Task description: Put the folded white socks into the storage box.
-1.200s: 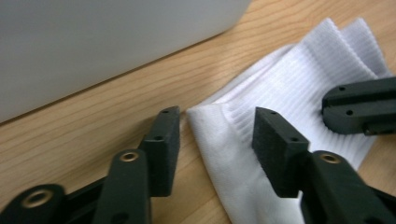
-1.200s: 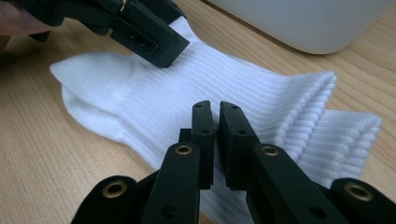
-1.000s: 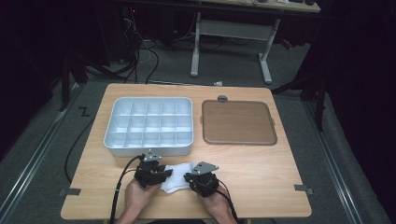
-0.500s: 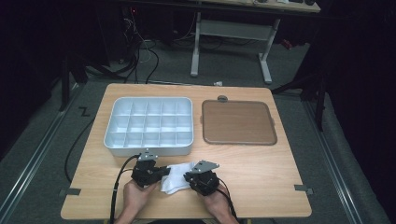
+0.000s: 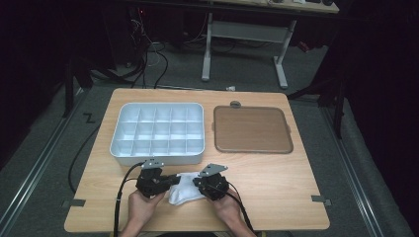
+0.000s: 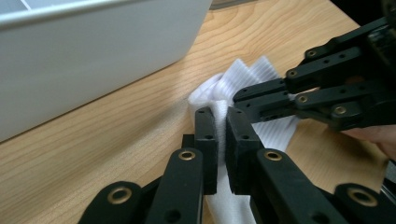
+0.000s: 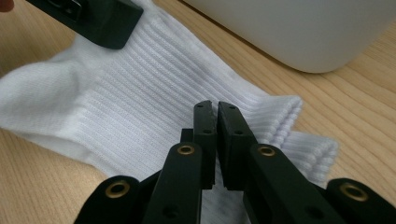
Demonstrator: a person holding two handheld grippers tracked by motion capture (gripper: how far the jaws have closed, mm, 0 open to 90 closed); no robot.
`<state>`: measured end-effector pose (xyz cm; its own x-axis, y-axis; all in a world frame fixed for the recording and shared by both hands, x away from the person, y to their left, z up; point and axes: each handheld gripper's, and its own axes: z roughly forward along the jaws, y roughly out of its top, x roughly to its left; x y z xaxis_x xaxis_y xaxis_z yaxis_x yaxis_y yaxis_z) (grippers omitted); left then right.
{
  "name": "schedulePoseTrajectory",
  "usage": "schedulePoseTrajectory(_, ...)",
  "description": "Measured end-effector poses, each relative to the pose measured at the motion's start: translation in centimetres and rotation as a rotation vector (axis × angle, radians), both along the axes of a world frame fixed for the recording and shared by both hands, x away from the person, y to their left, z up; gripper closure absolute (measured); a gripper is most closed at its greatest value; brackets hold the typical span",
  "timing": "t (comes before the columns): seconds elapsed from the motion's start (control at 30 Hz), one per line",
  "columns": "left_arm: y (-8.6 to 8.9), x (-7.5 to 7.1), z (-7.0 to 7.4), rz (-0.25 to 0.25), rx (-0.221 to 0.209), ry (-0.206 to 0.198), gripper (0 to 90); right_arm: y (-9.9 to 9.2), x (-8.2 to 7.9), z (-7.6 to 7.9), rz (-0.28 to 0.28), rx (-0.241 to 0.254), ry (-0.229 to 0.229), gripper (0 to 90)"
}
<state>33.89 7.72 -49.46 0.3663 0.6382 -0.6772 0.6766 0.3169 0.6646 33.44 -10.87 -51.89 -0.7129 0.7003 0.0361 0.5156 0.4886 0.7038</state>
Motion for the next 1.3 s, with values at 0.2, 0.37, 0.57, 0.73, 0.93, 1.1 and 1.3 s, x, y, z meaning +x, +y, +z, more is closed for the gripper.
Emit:
schedulePoseTrajectory(0.2,0.2,0.0,0.8,-0.006,-0.020,-0.005,85.0,0.7,0.5,-0.1,0.021,0.000,0.009,87.1)
schedulePoseTrajectory(0.37,0.5,0.3,1.1,-0.002,-0.028,-0.004,85.0,1.6,0.8,-0.2,0.033,-0.002,0.012,87.1)
schedulePoseTrajectory(0.57,0.7,0.7,1.2,0.006,-0.050,-0.001,85.1,2.6,1.3,-0.1,0.057,-0.013,0.013,87.2)
schedulePoseTrajectory(0.73,1.0,1.2,1.2,0.015,-0.070,0.005,85.1,3.6,1.5,-0.3,0.076,-0.001,0.020,87.6)
schedulePoseTrajectory(0.93,0.8,1.4,0.9,0.006,-0.064,0.007,85.2,4.4,1.4,-0.3,0.094,0.009,0.023,87.7)
schedulePoseTrajectory(1.1,0.7,1.5,0.8,0.008,-0.060,0.012,85.2,4.4,1.5,-0.3,0.101,0.015,0.031,87.1)
schedulePoseTrajectory(1.3,0.9,1.4,0.8,0.018,-0.033,0.011,85.2,3.9,1.0,0.4,0.088,0.018,0.010,80.2)
